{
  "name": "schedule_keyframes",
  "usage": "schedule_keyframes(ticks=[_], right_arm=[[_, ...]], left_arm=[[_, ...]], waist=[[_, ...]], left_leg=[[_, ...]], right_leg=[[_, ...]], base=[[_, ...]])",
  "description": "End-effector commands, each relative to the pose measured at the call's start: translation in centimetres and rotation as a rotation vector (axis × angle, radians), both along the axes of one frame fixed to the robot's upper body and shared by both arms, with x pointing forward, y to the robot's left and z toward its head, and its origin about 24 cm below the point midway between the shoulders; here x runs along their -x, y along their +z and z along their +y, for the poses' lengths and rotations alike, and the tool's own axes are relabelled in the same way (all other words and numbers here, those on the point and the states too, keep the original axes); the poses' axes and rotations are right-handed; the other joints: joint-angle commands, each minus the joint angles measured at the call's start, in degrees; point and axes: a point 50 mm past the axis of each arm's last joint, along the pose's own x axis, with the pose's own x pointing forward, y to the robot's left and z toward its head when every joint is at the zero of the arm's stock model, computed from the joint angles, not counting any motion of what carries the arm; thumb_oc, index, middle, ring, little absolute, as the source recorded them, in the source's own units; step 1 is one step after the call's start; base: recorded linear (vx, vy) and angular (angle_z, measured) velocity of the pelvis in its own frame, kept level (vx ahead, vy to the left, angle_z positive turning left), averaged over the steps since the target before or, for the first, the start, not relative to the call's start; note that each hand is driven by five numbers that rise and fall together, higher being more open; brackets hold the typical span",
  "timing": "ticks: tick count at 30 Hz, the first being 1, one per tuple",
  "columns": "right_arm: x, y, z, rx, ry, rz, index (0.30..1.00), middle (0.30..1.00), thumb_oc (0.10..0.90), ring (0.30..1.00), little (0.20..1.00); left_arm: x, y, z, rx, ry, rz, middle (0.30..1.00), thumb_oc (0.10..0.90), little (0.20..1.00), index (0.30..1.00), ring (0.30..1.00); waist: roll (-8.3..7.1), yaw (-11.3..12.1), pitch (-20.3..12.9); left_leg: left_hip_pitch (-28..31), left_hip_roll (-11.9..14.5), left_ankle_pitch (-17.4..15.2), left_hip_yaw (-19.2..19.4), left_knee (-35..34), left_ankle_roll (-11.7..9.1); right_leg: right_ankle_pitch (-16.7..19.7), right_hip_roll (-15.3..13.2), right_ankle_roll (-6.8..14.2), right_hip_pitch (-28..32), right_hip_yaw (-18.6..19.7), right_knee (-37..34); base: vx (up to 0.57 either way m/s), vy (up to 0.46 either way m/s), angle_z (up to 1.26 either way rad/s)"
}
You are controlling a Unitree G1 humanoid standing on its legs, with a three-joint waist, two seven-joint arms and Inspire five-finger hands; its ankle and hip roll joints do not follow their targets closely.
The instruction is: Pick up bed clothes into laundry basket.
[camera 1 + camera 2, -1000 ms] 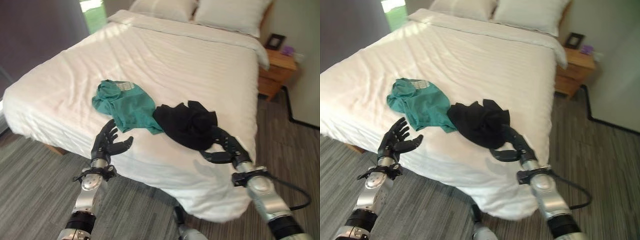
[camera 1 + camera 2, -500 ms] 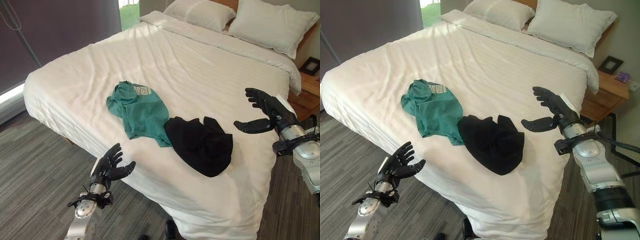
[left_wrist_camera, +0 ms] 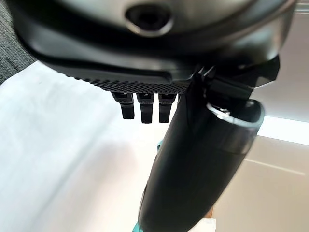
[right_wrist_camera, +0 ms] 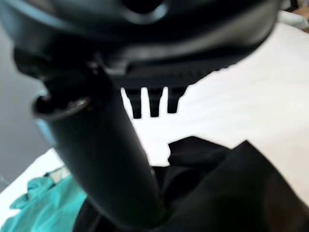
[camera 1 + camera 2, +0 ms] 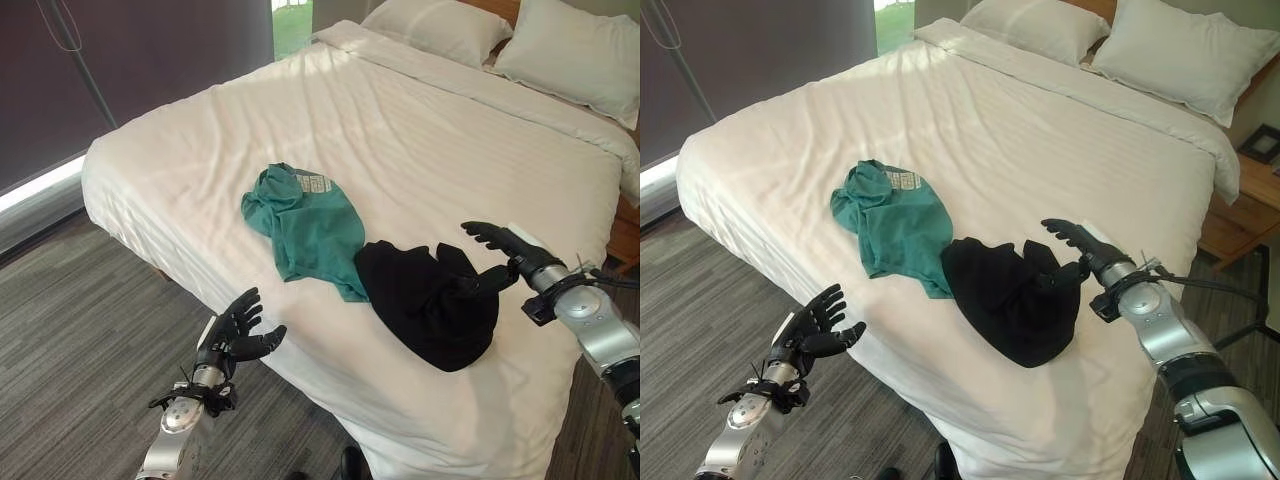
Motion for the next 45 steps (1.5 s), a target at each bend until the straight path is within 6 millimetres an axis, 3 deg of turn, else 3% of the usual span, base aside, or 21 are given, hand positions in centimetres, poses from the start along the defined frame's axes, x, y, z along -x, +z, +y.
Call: schedule_keyframes(ticks=[1, 2, 3, 6, 8, 9, 11, 13, 14, 16, 19, 20, 23, 25, 27, 29, 34, 37, 39, 42, 45], right_arm=[[-1.4, 3.8, -0.4, 0.034, -0.021, -0.141, 0.900, 0.900, 0.800, 0.900, 0.900], [-0.8, 1.4, -0.1, -0.027, -0.040, -0.089, 0.900, 0.900, 0.800, 0.900, 0.900], [-0.7, 1.3, -0.1, -0.028, -0.041, -0.088, 0.900, 0.900, 0.800, 0.900, 0.900], [1.6, -3.3, -1.9, -0.076, -0.157, 0.033, 0.900, 0.900, 0.800, 0.900, 0.900], [5.1, -9.5, -3.2, -0.144, -0.331, 0.221, 0.900, 0.900, 0.800, 0.900, 0.900], [5.1, -9.6, -3.2, -0.145, -0.331, 0.222, 0.900, 0.900, 0.800, 0.900, 0.900], [9.6, -14.7, -3.3, -0.121, -0.401, 0.428, 0.900, 0.900, 0.800, 0.900, 0.900], [11.3, -16.3, -2.9, -0.143, -0.420, 0.490, 0.900, 0.900, 0.800, 0.900, 0.900], [14.5, -18.7, -2.5, -0.147, -0.439, 0.614, 0.300, 0.300, 0.400, 0.300, 0.300], [17.8, -20.8, -1.1, -0.178, -0.422, 0.697, 0.300, 0.300, 0.400, 0.300, 0.300], [19.4, -21.6, -0.2, -0.189, -0.397, 0.737, 0.300, 0.300, 0.400, 0.300, 0.300], [20.6, -21.9, 0.4, -0.185, -0.350, 0.755, 0.300, 0.300, 0.400, 0.300, 0.300], [20.4, -21.5, 1.2, -0.225, -0.307, 0.727, 0.300, 0.300, 0.400, 0.300, 0.300], [19.1, -20.8, 1.5, -0.255, -0.278, 0.687, 0.300, 0.300, 0.400, 0.300, 0.300], [18.8, -20.4, 1.7, -0.265, -0.246, 0.675, 0.300, 0.300, 0.400, 0.300, 0.300], [18.7, -20.1, 1.6, -0.290, -0.255, 0.644, 0.300, 0.300, 0.400, 0.300, 0.300], [17.8, -20.0, 2.2, -0.291, -0.230, 0.639, 0.300, 0.300, 0.400, 0.300, 0.300], [17.4, -20.1, 2.5, -0.300, -0.226, 0.643, 0.300, 0.300, 0.400, 0.300, 0.300], [16.4, -20.2, 3.9, -0.347, -0.201, 0.620, 0.300, 0.300, 0.400, 0.300, 0.300], [17.3, -20.9, 4.6, -0.339, -0.174, 0.674, 0.300, 0.300, 0.400, 0.300, 0.300], [19.3, -21.5, 3.7, -0.320, -0.191, 0.727, 0.300, 0.300, 0.400, 0.300, 0.300]], left_arm=[[-1.7, 4.2, -0.7, 0.048, -0.059, -0.219, 0.900, 0.800, 0.900, 0.900, 0.900], [-1.6, 4.4, -0.5, 0.076, -0.035, -0.229, 0.900, 0.800, 0.900, 0.900, 0.900], [-1.6, 4.4, -0.5, 0.075, -0.036, -0.228, 0.900, 0.800, 0.900, 0.900, 0.900], [-1.6, 5.0, -0.4, 0.082, -0.018, -0.255, 0.900, 0.800, 0.900, 0.900, 0.900], [-1.9, 5.6, -0.4, 0.077, -0.019, -0.276, 0.900, 0.800, 0.900, 0.900, 0.900], [-1.9, 5.6, -0.3, 0.076, -0.019, -0.275, 0.900, 0.800, 0.900, 0.900, 0.900], [-1.7, 5.2, 0.1, 0.063, -0.003, -0.258, 0.900, 0.800, 0.900, 0.900, 0.900], [-1.7, 5.0, 0.5, 0.058, 0.015, -0.252, 0.900, 0.800, 0.900, 0.900, 0.900], [-1.7, 5.0, 1.0, 0.024, 0.025, -0.246, 0.900, 0.800, 0.900, 0.900, 0.900], [-2.0, 6.0, 2.9, -0.137, 0.055, -0.274, 0.900, 0.800, 0.900, 0.900, 0.900], [-2.8, 7.3, 4.1, -0.240, 0.087, -0.308, 0.900, 0.800, 0.900, 0.900, 0.900], [-4.8, 9.7, 5.2, -0.380, 0.103, -0.371, 0.900, 0.800, 0.900, 0.900, 0.900], [-8.4, 14.1, 5.1, -0.613, 0.040, -0.458, 0.900, 0.800, 0.900, 0.900, 0.900], [-10.6, 17.8, 4.2, -0.688, 0.025, -0.555, 0.900, 0.800, 0.900, 0.900, 0.900], [-12.4, 20.3, 3.8, -0.776, 0.003, -0.582, 0.900, 0.800, 0.900, 0.900, 0.900], [-14.0, 22.6, 3.7, -0.853, 0.005, -0.595, 0.900, 0.800, 0.900, 0.900, 0.900], [-15.4, 25.0, 5.1, -1.028, 0.020, -0.532, 0.900, 0.800, 0.900, 0.900, 0.900], [-16.0, 27.2, 5.7, -1.154, 0.033, -0.523, 0.900, 0.800, 0.900, 0.900, 0.900], [-15.2, 27.9, 8.2, -1.285, 0.082, -0.468, 0.900, 0.800, 0.900, 0.900, 0.900], [-15.0, 27.3, 9.3, -1.311, 0.110, -0.411, 0.900, 0.800, 0.900, 0.900, 0.900], [-15.0, 27.1, 10.8, -1.452, 0.138, -0.316, 0.900, 0.800, 0.900, 0.900, 0.900]], waist=[[0.09, 1.8, -5.6], [0.55, 2.2, -5.0], [0.48, 2.2, -5.1], [1.41, 3.6, -4.6], [2.13, 5.4, -4.6], [2.04, 5.2, -4.7], [2.17, 6.2, -4.8], [2.15, 6.2, -5.2], [2.06, 6.2, -5.9], [2.28, 5.1, -6.1], [2.57, 3.8, -6.1], [3.16, 0.5, -5.6], [2.42, -3.0, -2.7], [2.21, -4.4, -1.0], [2.22, -6.1, -1.9], [3.12, -6.9, -2.5], [5.73, -8.8, -3.5], [6.34, -9.5, -4.7], [6.80, -9.2, -3.5], [6.07, -8.8, -3.2], [4.30, -8.1, -3.8]], left_leg=[[-4.7, -1.5, 6.6, -1.3, -4.7, -2.6], [-5.1, -1.8, 7.0, -2.0, -4.7, -2.7], [-5.1, -1.8, 7.0, -2.0, -4.7, -2.7], [-6.4, -2.6, 7.5, -4.0, -4.7, -2.8], [-7.3, -3.2, 7.9, -6.2, -4.7, -2.9], [-7.4, -3.3, 8.0, -6.4, -4.7, -2.9], [-7.1, -3.6, 7.6, -7.9, -4.7, -3.1], [-7.1, -3.8, 7.6, -8.3, -4.7, -3.2], [-6.9, -4.0, 7.8, -9.4, -4.7, -3.4], [-6.4, -3.7, 7.5, -9.4, -4.7, -3.9], [-6.4, -3.5, 7.6, -9.1, -4.7, -4.3], [-6.0, -2.6, 6.8, -7.8, -4.7, -5.1], [-7.6, -1.3, 4.2, -2.5, 2.7, -7.2], [-11.3, -0.2, 5.7, 3.0, 7.9, -6.5], [-13.5, 6.2, 8.0, 9.7, 1.6, -5.3], [-14.2, 7.2, 8.8, 10.3, -3.7, -5.6], [-10.9, 6.9, 8.1, 12.0, -4.0, -5.5], [-8.8, 6.0, 6.4, 16.6, -4.7, -3.6], [-6.5, 6.5, 5.1, 21.0, -4.6, -2.2], [-5.7, 5.8, 5.0, 20.7, -4.3, -1.5], [-6.3, 4.6, 4.8, 20.3, -4.2, -0.9]], right_leg=[[-6.4, -1.8, 4.5, 0.8, -2.7, 4.9], [-6.6, -1.9, 4.4, 0.6, -3.2, 5.2], [-6.6, -1.9, 4.4, 0.6, -3.3, 5.2], [-7.2, -2.1, 4.3, 0.1, -5.1, 5.7], [-7.8, -2.2, 4.1, -0.4, -7.0, 5.9], [-7.8, -2.3, 4.1, -0.3, -7.2, 5.9], [-8.4, -2.1, 3.8, 0.6, -8.1, 4.9], [-8.6, -2.1, 3.7, 0.9, -8.6, 4.5], [-8.8, -2.1, 3.7, 1.8, -9.3, 4.0], [-10.1, -1.9, 3.4, 2.7, -9.4, 4.5], [-10.6, -1.9, 3.2, 2.4, -9.1, 5.5], [-11.9, -1.7, 2.7, 2.2, -7.9, 7.6], [-11.8, -1.6, 2.6, 2.1, -4.1, 8.9], [-11.6, -1.5, 2.9, 1.1, 0.1, 10.4], [-12.1, -2.3, 3.8, 2.1, 2.5, 9.7], [-12.2, -1.9, 4.0, 3.4, 5.1, 8.8], [-11.4, -4.0, 6.0, 4.2, 10.2, 7.9], [-9.2, -7.1, 8.4, 2.8, 12.2, 8.5], [-6.2, -8.1, 9.4, -1.2, 11.0, 15.8], [-7.8, -3.3, 8.4, -1.7, 10.1, 15.8], [-8.6, -3.0, 7.5, 0.6, 8.8, 11.6]], base=[[-0.01, 0.004, 0.20], [-0.01, 0.003, 0.15], [-0.01, 0.012, 0.23], [0.01, 0.019, 0.29], [0.02, -0.003, 0.48], [0.06, -0.010, 0.66], [0.08, -0.030, 0.39], [0.09, -0.037, 0.28], [0.13, -0.064, 0.32], [0.11, -0.069, 0.40], [0.01, -0.088, 0.16], [-0.05, -0.099, -0.17], [-0.11, -0.078, -0.25], [-0.03, 0.138, -0.84], [0.18, 0.144, -0.98], [0.20, 0.117, -1.00], [0.12, 0.302, -1.00], [0.16, 0.376, -0.65], [0.10, 0.423, -0.47], [0.06, 0.247, -0.83], [0.06, 0.080, -0.15]])
